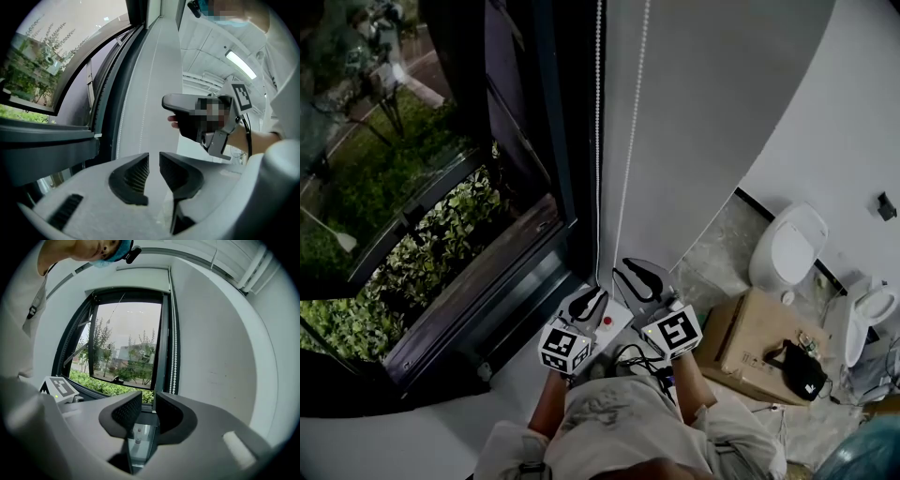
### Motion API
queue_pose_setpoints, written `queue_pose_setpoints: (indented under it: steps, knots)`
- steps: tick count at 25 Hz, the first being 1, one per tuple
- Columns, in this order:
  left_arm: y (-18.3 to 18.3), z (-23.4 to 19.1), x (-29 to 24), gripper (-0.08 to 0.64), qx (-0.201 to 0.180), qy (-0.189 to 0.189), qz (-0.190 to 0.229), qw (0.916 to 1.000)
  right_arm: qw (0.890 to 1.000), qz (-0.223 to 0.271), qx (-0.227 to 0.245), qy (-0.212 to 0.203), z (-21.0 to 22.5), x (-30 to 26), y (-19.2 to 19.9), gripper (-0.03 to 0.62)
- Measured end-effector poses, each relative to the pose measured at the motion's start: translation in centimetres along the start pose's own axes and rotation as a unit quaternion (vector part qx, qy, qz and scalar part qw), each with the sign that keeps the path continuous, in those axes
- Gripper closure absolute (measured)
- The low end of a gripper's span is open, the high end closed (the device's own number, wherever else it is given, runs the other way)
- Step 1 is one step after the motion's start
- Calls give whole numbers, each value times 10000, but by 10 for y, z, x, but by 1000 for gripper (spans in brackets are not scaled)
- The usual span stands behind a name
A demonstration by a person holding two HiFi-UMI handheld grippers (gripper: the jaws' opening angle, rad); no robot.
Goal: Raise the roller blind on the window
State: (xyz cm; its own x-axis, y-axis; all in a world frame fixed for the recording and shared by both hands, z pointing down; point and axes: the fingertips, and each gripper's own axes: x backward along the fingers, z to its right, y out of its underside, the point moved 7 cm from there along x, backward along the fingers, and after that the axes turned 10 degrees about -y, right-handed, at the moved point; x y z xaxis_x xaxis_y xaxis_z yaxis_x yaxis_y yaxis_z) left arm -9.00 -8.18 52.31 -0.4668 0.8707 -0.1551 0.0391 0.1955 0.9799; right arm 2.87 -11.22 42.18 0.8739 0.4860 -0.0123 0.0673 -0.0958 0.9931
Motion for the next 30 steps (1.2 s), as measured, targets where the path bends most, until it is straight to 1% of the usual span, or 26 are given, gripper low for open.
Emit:
queue_pose_setpoints:
  steps: [3,5,6,8,11,12,14,21,30]
  knots:
    - [-7,-2,4,490,28,-46,139,9999,9999,85,61,34,0,4,-2,485]
    - [-13,-3,8,505,40,-69,251,9997,9997,184,155,25,-1,6,-3,486]
    - [-16,-3,10,513,29,-89,306,9995,9998,149,144,19,-2,8,-1,489]
    - [-22,-3,14,519,-24,-152,422,9990,9999,86,91,22,-6,12,2,514]
    - [-31,-3,21,553,-101,-250,613,9978,10000,43,5,16,-11,18,6,564]
    - [-34,-2,23,554,-116,-271,666,9973,10000,42,-30,-8,-13,19,9,583]
    - [-38,-2,27,555,-130,-295,738,9968,9999,107,-48,-92,-17,20,12,583]
    - [-42,-4,32,555,-114,-379,795,9960,9992,-52,-395,-101,-25,25,27,584]
    - [-45,0,33,555,-150,-358,820,9959,9988,-143,-460,-36,-30,27,33,586]
